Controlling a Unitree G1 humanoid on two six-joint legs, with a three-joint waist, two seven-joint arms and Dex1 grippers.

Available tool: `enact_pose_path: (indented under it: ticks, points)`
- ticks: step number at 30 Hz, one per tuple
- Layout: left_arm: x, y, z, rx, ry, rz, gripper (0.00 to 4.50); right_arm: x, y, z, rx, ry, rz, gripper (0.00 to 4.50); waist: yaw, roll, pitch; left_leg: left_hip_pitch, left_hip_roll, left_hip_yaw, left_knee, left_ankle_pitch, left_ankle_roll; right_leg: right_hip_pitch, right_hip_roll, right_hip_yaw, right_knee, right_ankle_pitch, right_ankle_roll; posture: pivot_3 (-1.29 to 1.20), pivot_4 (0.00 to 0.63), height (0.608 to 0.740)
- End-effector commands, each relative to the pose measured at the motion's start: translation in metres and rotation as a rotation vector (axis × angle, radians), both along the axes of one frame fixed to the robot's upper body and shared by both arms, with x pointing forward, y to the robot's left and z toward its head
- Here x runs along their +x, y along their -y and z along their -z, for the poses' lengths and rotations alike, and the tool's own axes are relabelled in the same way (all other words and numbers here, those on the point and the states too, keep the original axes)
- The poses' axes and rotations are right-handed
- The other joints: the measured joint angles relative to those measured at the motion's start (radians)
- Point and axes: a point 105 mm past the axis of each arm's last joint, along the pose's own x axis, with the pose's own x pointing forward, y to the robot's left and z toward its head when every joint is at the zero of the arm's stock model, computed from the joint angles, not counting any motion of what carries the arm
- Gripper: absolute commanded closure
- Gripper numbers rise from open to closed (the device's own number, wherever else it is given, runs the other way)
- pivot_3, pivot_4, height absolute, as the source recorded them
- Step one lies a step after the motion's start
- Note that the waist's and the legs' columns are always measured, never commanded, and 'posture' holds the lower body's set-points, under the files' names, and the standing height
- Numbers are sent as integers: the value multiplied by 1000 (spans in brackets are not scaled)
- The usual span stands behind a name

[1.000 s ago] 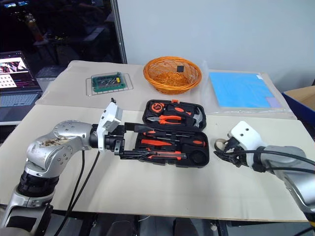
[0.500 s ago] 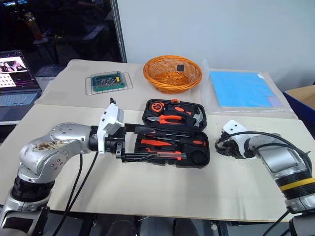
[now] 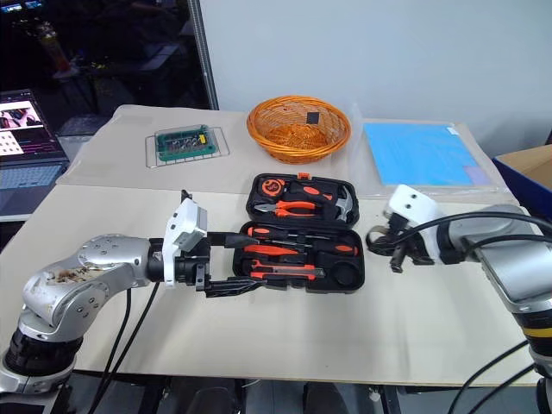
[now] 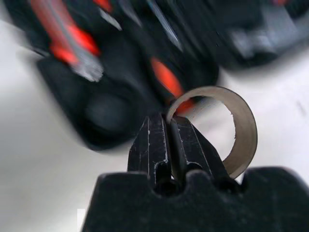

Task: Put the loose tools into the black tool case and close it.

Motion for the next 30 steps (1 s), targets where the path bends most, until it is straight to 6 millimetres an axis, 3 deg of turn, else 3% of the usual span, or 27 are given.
enact_pose_path:
  ticks: [1,6,15,20,22,27,30]
  points:
    - [-13,-5,-14,-35,42,54,0,-3,-18,13,-24,-41,-40,4444,1,0,0,0,0,0,0,0,0,0,0,0,0,0,0,0,150,740]
    - [-19,-18,-4,-17,41,49,0,-3,-17,37,-101,-95,-46,4444,7,0,1,-1,-1,4,0,0,0,-2,-3,0,0,-1,-9,0,150,740]
    - [-44,-20,1,-15,73,45,0,-12,-4,66,-194,-223,-87,4444,12,0,1,-6,-1,4,0,0,0,-8,-2,1,1,2,-3,0,150,740]
    - [-58,-18,-4,-19,84,28,0,-12,-8,60,-135,-222,-105,2870,27,-1,1,-6,-1,5,1,0,0,-8,-3,1,0,1,-4,0,150,740]
    - [-45,-19,-4,-19,75,3,0,-14,-15,49,-65,-223,-106,2264,30,0,1,-6,-1,4,1,0,0,-7,-3,0,0,-1,-8,0,150,740]
    - [3,-26,-1,-62,23,-151,0,-16,-27,11,129,-131,-106,2264,28,-1,1,-5,-1,3,4,0,0,-8,-2,0,9,0,-4,0,150,740]
    - [34,-33,2,-70,19,-301,0,-2,-25,-10,269,-28,19,2264,20,-1,1,-4,-1,3,4,1,0,-7,-1,1,9,1,-3,0,150,740]
